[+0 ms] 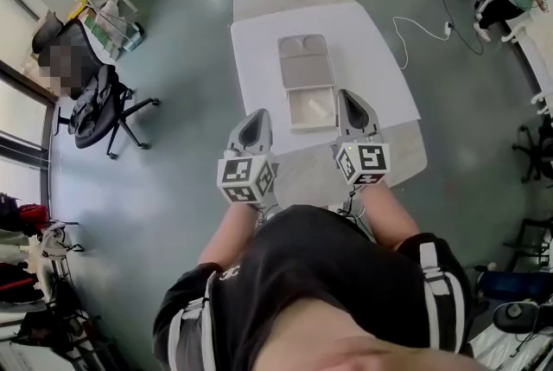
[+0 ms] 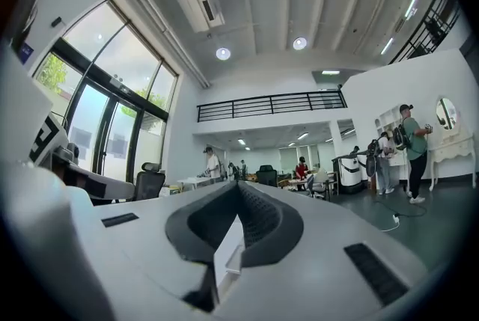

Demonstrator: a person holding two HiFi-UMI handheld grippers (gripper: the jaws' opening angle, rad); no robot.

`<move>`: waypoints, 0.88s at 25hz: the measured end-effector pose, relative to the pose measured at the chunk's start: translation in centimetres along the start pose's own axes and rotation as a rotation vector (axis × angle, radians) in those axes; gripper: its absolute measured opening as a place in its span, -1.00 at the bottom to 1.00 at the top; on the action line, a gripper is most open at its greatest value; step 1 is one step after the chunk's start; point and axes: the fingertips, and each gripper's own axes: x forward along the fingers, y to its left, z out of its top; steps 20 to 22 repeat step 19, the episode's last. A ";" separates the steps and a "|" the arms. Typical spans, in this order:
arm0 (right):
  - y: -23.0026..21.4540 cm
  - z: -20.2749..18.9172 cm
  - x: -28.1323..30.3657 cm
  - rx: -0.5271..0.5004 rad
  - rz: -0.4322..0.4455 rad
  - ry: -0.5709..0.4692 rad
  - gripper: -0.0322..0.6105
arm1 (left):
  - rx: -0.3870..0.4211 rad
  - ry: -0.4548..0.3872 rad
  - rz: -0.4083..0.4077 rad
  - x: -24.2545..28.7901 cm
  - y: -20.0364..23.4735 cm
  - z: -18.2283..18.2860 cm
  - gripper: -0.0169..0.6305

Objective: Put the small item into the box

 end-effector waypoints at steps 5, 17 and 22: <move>-0.1 0.6 -0.8 -0.012 -0.015 -0.002 -0.86 | 0.001 -0.008 -0.026 0.0 -1.0 0.0 -0.93; 0.9 0.0 -1.5 0.005 0.000 0.028 -0.86 | 0.009 0.005 -0.049 -1.1 -2.2 -0.5 -0.93; 0.9 -0.1 -1.6 0.006 0.002 0.031 -0.86 | 0.008 0.008 -0.047 -1.2 -2.3 -0.6 -0.93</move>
